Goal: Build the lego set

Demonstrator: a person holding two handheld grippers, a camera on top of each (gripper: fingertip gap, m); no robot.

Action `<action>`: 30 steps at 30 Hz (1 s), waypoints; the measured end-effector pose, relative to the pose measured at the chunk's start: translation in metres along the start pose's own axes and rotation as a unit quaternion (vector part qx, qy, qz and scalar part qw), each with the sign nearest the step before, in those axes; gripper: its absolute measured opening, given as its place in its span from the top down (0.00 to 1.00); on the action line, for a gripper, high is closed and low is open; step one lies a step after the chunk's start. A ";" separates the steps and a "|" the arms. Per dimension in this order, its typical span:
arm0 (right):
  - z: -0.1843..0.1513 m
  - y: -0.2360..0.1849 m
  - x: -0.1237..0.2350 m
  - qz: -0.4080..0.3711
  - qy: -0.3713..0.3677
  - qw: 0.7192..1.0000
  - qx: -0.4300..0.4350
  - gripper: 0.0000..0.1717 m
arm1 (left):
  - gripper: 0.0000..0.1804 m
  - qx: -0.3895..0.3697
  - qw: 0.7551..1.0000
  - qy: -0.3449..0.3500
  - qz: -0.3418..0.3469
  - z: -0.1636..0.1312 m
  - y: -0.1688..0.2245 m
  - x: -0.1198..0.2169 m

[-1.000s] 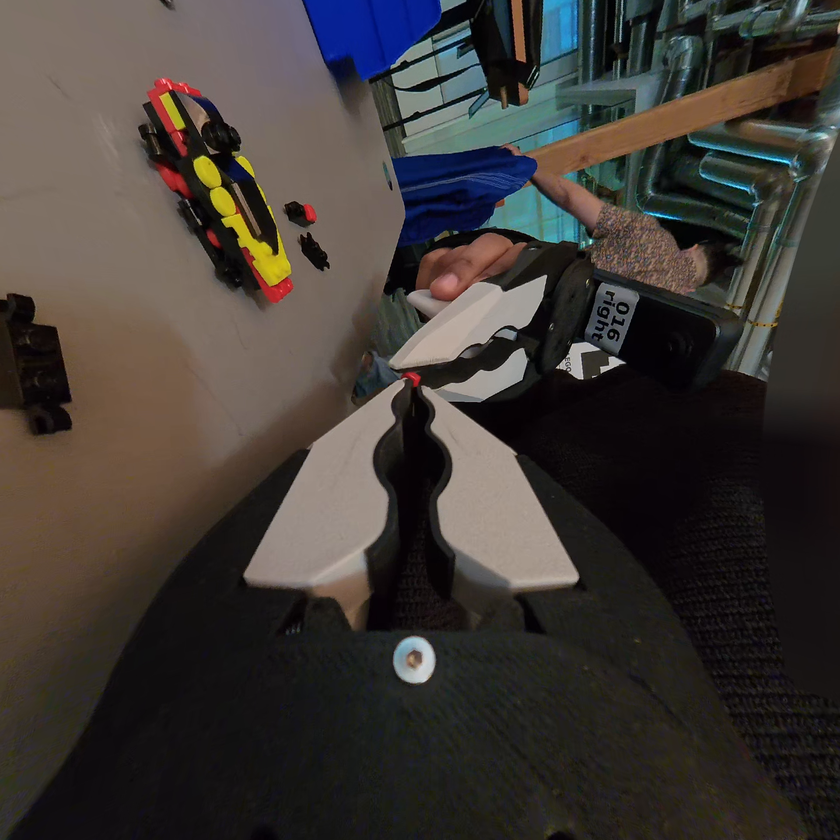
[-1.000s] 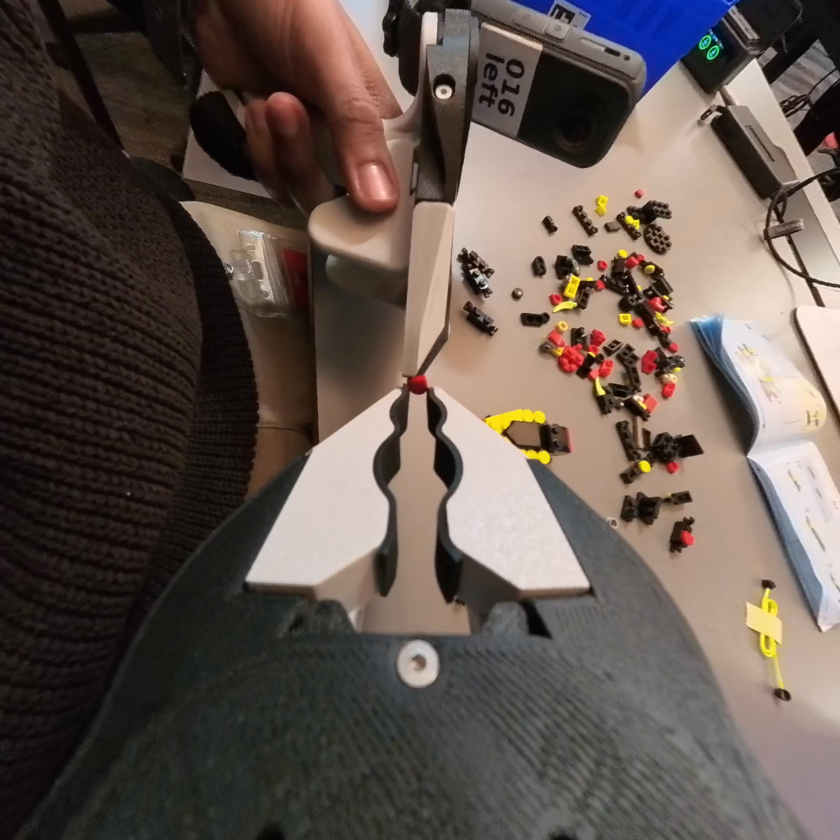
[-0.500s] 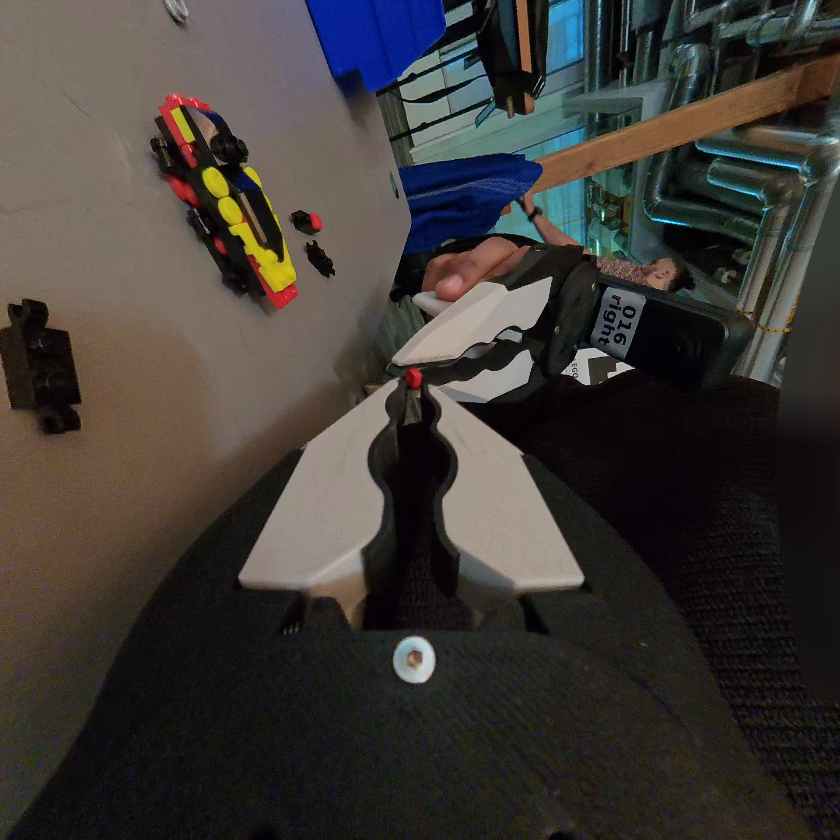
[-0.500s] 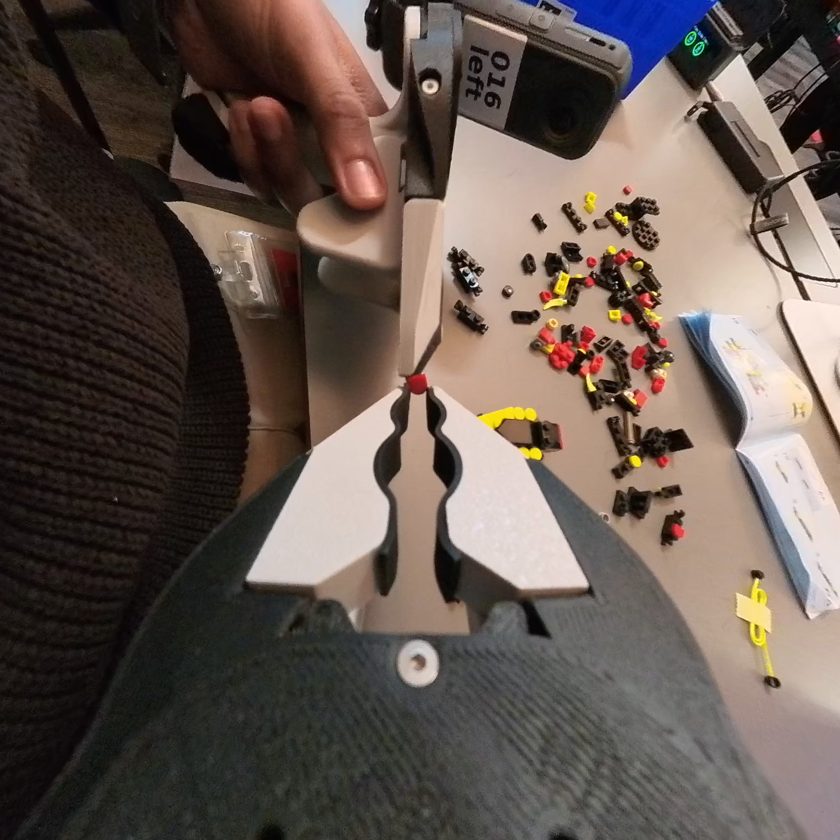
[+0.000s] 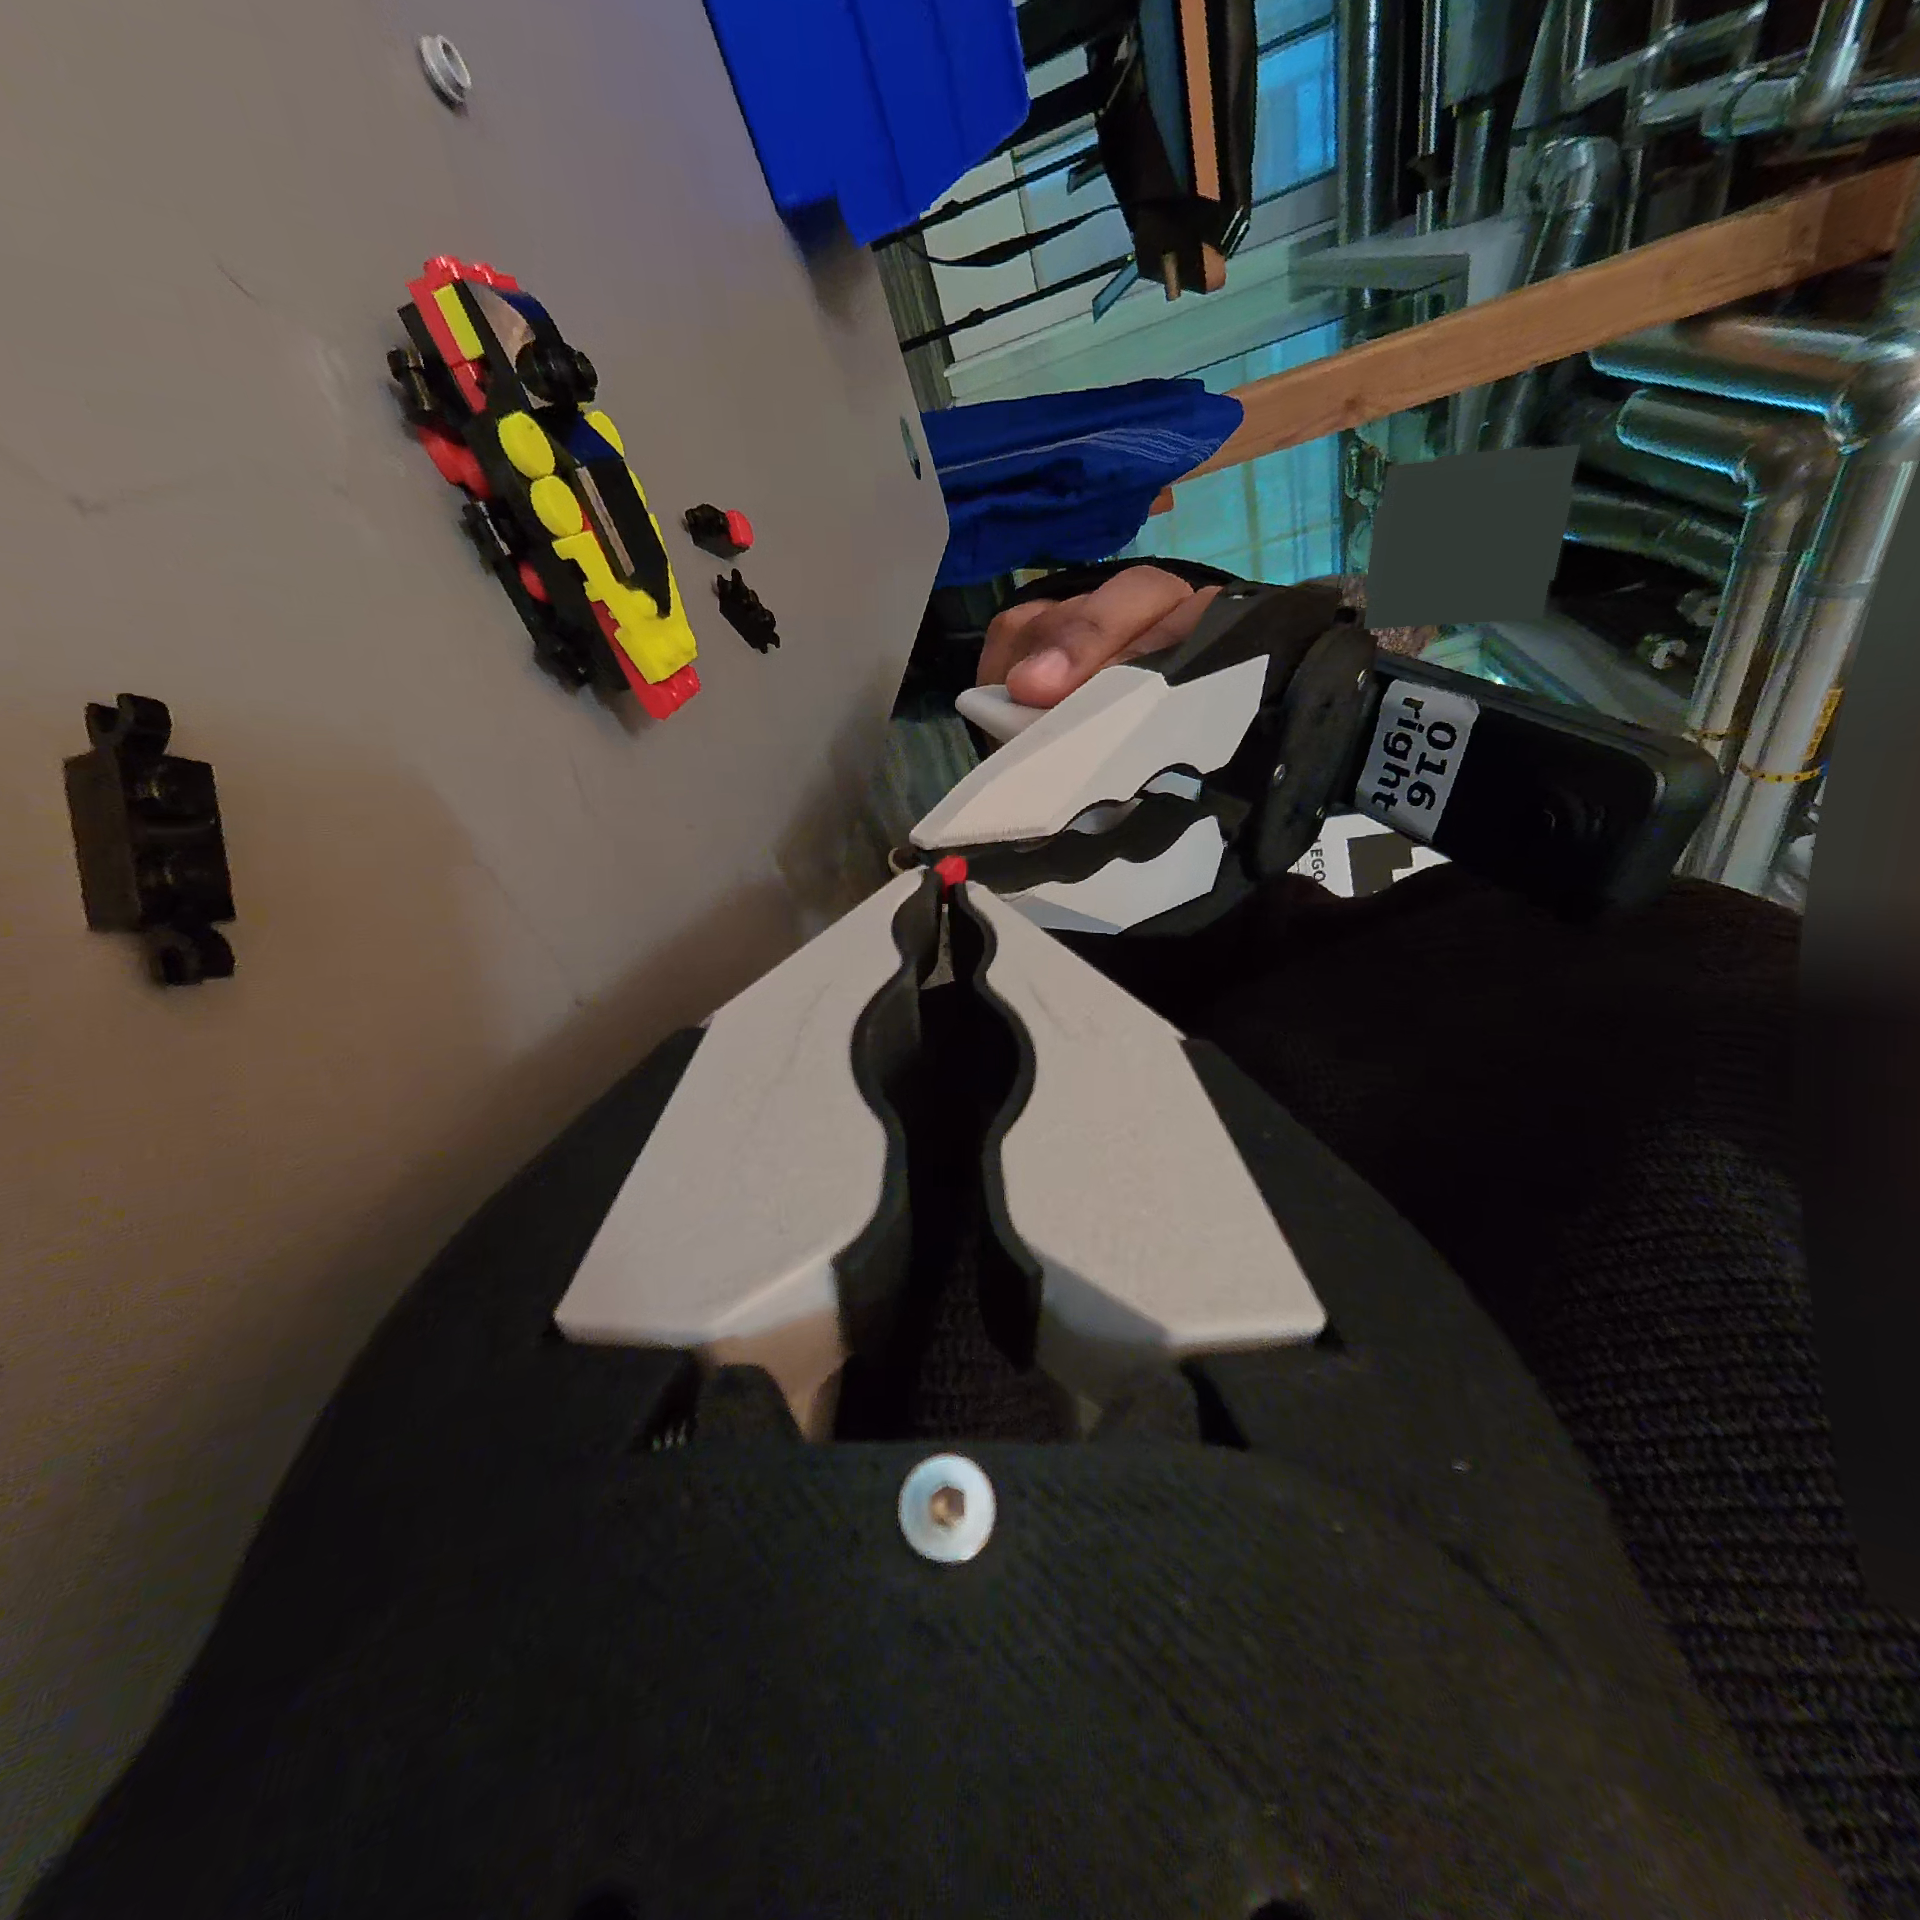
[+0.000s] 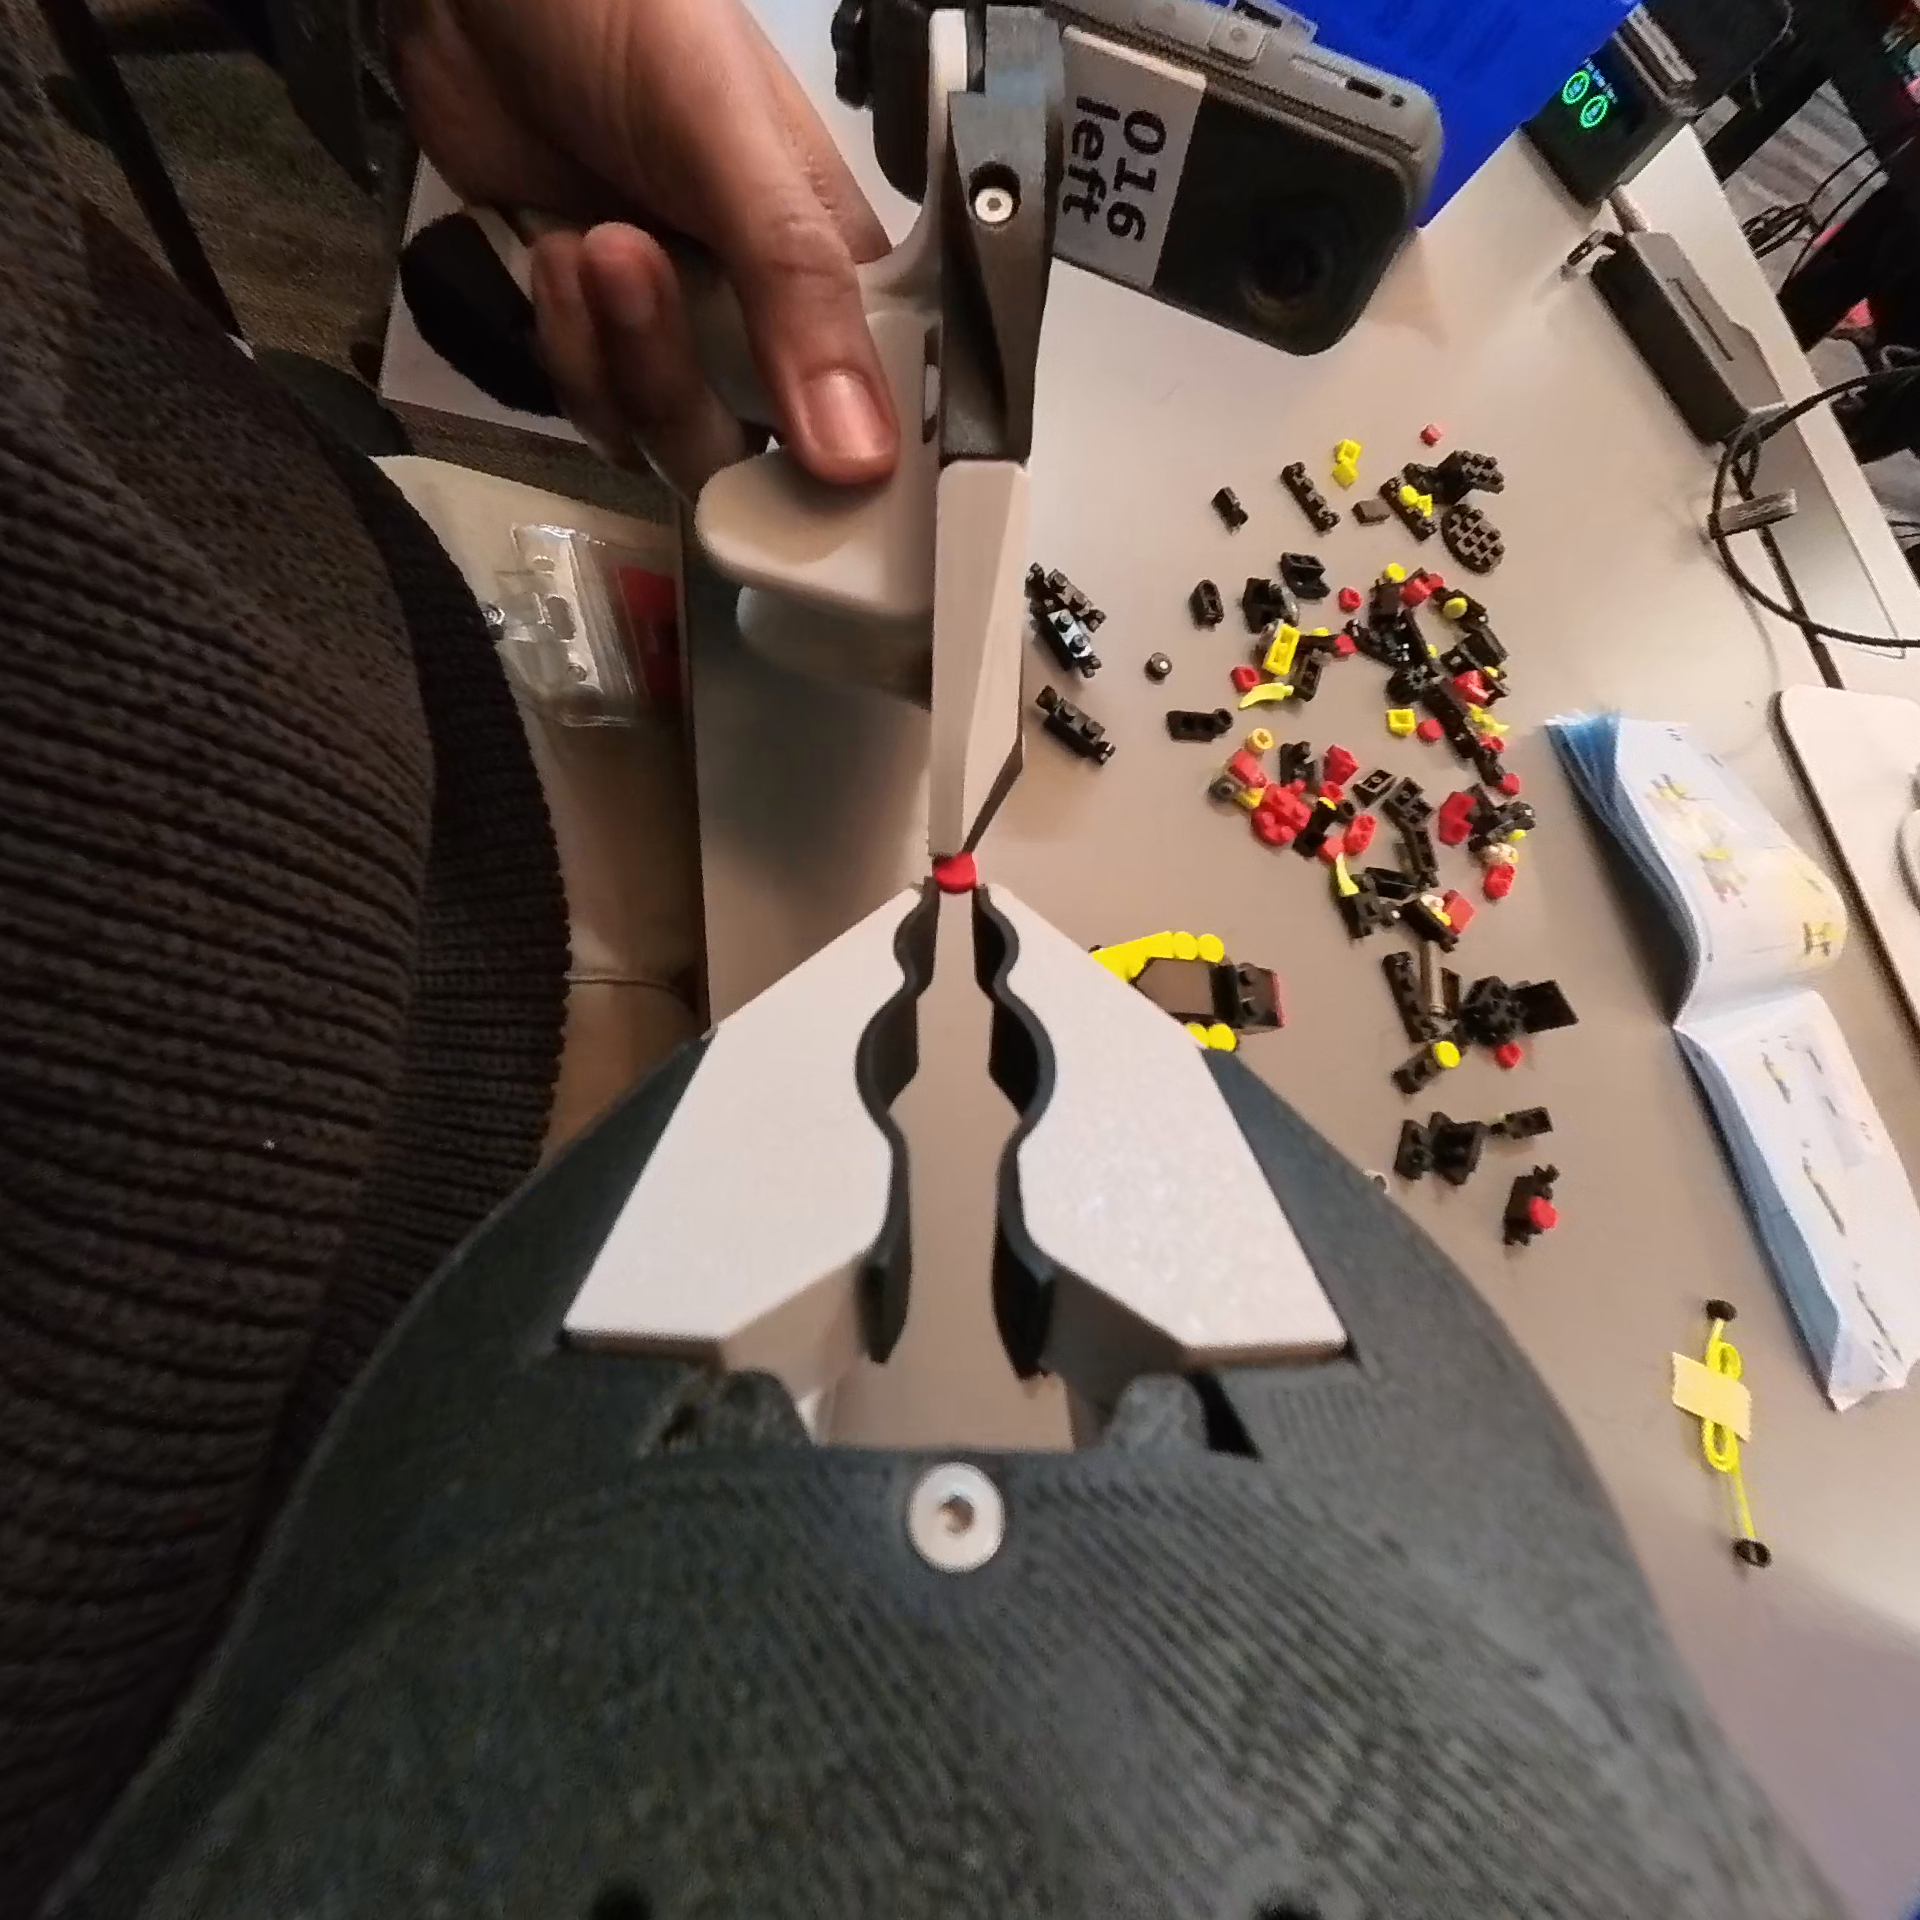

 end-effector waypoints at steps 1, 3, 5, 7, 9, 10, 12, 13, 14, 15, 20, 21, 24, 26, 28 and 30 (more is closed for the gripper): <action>0.000 0.000 0.000 0.000 0.000 1.000 0.000 0.97 | 1.00 0.001 1.000 0.000 0.000 0.000 0.000 0.000; 0.000 0.000 0.000 0.001 -0.001 1.000 0.000 0.97 | 1.00 0.002 1.000 -0.001 -0.001 0.000 0.000 0.000; 0.000 0.000 0.000 0.001 -0.001 1.000 0.000 0.97 | 1.00 0.002 1.000 -0.001 -0.002 0.000 0.000 0.000; 0.000 0.000 0.000 -0.001 -0.001 1.000 0.001 0.97 | 1.00 0.001 1.000 0.000 -0.002 0.000 0.000 0.000; 0.000 0.000 0.000 -0.003 -0.001 1.000 0.002 0.97 | 1.00 0.000 1.000 0.001 -0.001 0.000 0.000 0.000; 0.000 0.001 -0.001 -0.005 -0.001 1.000 0.001 0.98 | 1.00 0.001 1.000 0.003 -0.002 0.001 0.000 0.001; -0.001 0.001 -0.001 -0.005 -0.003 1.000 -0.001 0.96 | 1.00 0.004 1.000 0.006 -0.005 0.001 0.000 0.001; -0.001 0.001 -0.002 -0.005 -0.003 1.000 -0.002 0.96 | 1.00 0.005 1.000 0.005 -0.004 0.001 -0.001 0.001; -0.001 0.001 -0.002 -0.005 -0.003 1.000 -0.001 0.96 | 1.00 0.006 1.000 0.006 -0.003 0.001 -0.001 0.001; -0.002 0.002 -0.002 -0.007 -0.004 1.000 -0.002 0.96 | 1.00 0.007 1.000 0.007 -0.001 0.002 -0.002 0.001; -0.008 0.006 -0.002 -0.017 -0.022 1.000 -0.010 1.00 | 1.00 0.009 1.000 0.010 0.011 0.003 -0.005 0.002; -0.011 0.008 -0.002 -0.021 -0.030 0.999 -0.012 1.00 | 1.00 0.010 1.000 0.011 0.014 0.003 -0.005 0.002; -0.021 0.014 -0.001 -0.030 -0.055 0.998 -0.027 0.97 | 1.00 0.008 1.000 0.015 0.025 0.005 -0.008 0.004; -0.029 0.018 0.001 -0.028 -0.071 0.996 -0.054 0.94 | 1.00 0.010 0.999 0.016 0.028 0.005 -0.009 0.005; -0.037 0.022 0.004 -0.033 -0.086 0.992 -0.088 0.93 | 1.00 0.012 0.999 0.015 0.028 0.005 -0.009 0.005; -0.044 0.028 0.011 -0.047 -0.098 0.987 -0.119 0.91 | 1.00 0.013 1.000 0.012 0.026 0.004 -0.009 0.004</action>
Point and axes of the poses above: each gripper's, where its closed fingertips meet, x back along the fingers, z out of its top, y = z × x across the jaws, the point moved 6 cm from there along x, back along the fingers, and after that the axes turned 10 degrees about z, right-handed, at the moved point
